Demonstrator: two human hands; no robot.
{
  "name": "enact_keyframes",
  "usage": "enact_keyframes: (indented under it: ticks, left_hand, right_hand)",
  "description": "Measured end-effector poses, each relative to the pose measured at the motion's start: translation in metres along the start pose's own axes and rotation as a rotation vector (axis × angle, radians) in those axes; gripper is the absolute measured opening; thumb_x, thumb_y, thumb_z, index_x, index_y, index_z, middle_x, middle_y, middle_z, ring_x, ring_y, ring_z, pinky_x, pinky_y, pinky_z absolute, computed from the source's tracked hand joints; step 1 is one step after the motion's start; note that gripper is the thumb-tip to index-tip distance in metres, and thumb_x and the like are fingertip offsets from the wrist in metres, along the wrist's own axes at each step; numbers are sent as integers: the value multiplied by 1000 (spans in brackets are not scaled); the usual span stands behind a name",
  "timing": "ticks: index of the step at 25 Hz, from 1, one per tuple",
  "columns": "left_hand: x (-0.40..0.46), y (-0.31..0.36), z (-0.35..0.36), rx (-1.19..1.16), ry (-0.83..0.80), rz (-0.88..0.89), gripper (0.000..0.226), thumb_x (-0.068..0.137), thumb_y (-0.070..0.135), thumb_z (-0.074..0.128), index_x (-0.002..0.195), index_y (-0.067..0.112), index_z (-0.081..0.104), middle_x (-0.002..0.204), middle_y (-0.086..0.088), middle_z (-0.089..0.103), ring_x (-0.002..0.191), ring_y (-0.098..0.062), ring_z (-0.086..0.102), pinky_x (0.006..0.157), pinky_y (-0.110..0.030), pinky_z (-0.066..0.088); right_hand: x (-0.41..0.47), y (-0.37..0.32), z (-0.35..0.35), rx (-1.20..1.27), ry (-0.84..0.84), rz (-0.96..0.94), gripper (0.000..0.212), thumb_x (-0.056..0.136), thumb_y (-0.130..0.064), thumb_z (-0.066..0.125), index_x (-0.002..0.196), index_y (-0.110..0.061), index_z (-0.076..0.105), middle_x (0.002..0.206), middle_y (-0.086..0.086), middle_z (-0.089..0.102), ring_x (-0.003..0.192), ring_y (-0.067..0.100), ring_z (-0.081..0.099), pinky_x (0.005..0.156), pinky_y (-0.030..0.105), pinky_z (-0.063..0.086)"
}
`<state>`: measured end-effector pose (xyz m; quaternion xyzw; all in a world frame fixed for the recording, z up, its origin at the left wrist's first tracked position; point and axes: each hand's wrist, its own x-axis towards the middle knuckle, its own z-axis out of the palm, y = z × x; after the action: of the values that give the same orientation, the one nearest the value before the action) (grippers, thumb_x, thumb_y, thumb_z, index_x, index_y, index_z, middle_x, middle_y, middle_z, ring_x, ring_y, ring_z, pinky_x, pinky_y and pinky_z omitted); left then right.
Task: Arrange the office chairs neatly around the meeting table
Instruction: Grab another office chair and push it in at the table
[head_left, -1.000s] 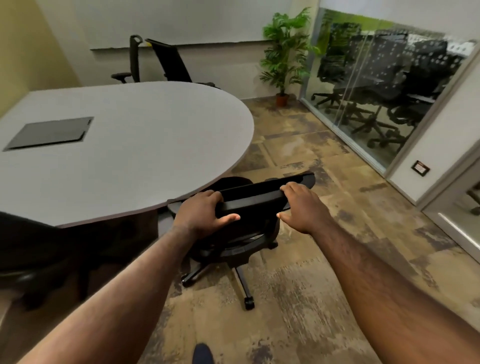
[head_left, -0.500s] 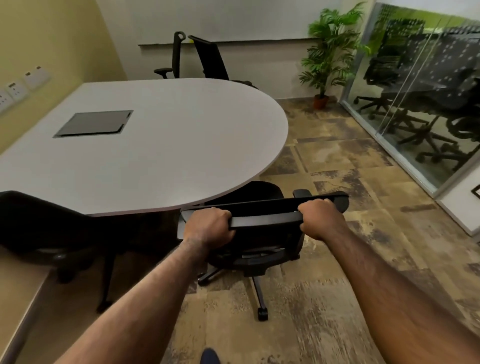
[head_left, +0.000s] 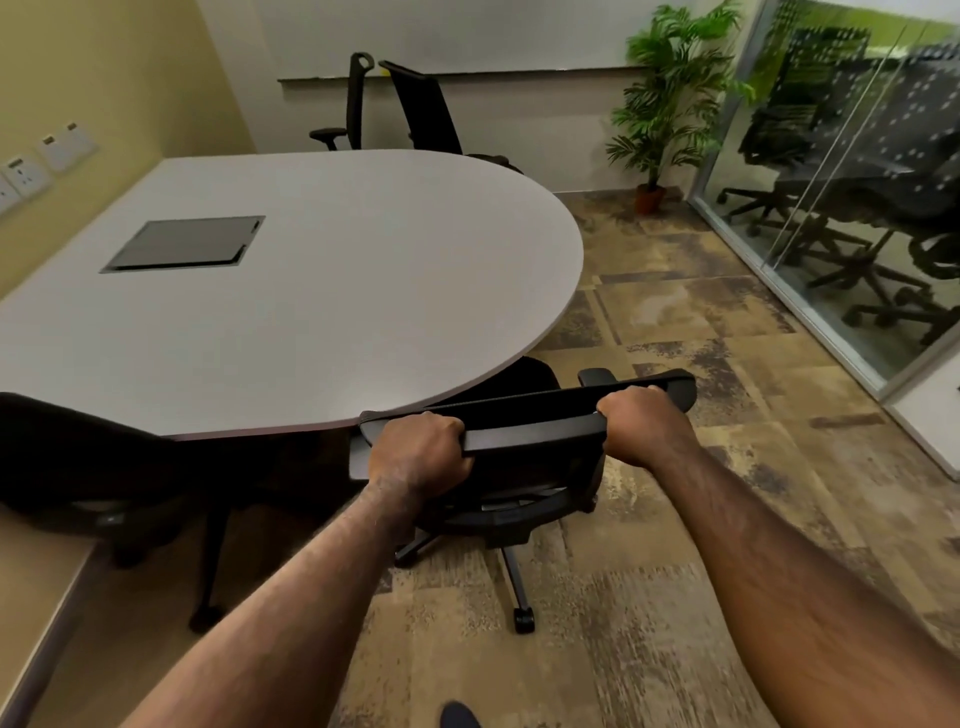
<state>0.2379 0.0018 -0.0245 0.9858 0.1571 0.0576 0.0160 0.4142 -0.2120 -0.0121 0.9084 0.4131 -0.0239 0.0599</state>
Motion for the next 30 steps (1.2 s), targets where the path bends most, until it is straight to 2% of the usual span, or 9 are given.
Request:
enact_keyframes:
  ticks: [8,14,18,22,30]
  left_hand:
    - [25,-21,2,-12,-9,-43,23,74,46,51,67,25,50,67,3,62,63,-24,61,53,-32,40]
    - [46,-40,4,13,7,-61,22,74,44,51,66,25,45,69,2,64,64,-25,61,51,-32,34]
    - [56,-54,5,40,20,-72,22,74,45,52,69,24,53,69,2,65,65,-25,62,52,-32,35]
    - [67,-49,6,33,18,-86,21,74,43,53,71,22,57,72,0,66,66,-26,62,53,-32,35]
    - [77,-24,8,38,16,-167,24,75,45,53,77,22,60,76,0,67,71,-26,64,56,-33,38]
  right_hand:
    - [48,3,-4,-64,12,-105,21,73,-12,59,62,-22,44,57,-3,47,58,23,48,58,33,32]
    - [88,-4,-7,-46,20,-154,26,72,-9,58,60,-25,42,54,-6,42,55,20,43,58,32,31]
    - [110,-8,-9,-58,15,-186,29,73,-8,56,58,-26,38,54,-6,44,53,18,42,56,32,30]
    - [124,4,-8,-39,29,-201,29,75,-8,55,57,-25,39,53,-5,44,49,14,39,52,32,28]
    - [142,31,-8,-59,5,-251,17,74,-10,56,65,-23,50,60,-3,53,59,21,50,56,33,38]
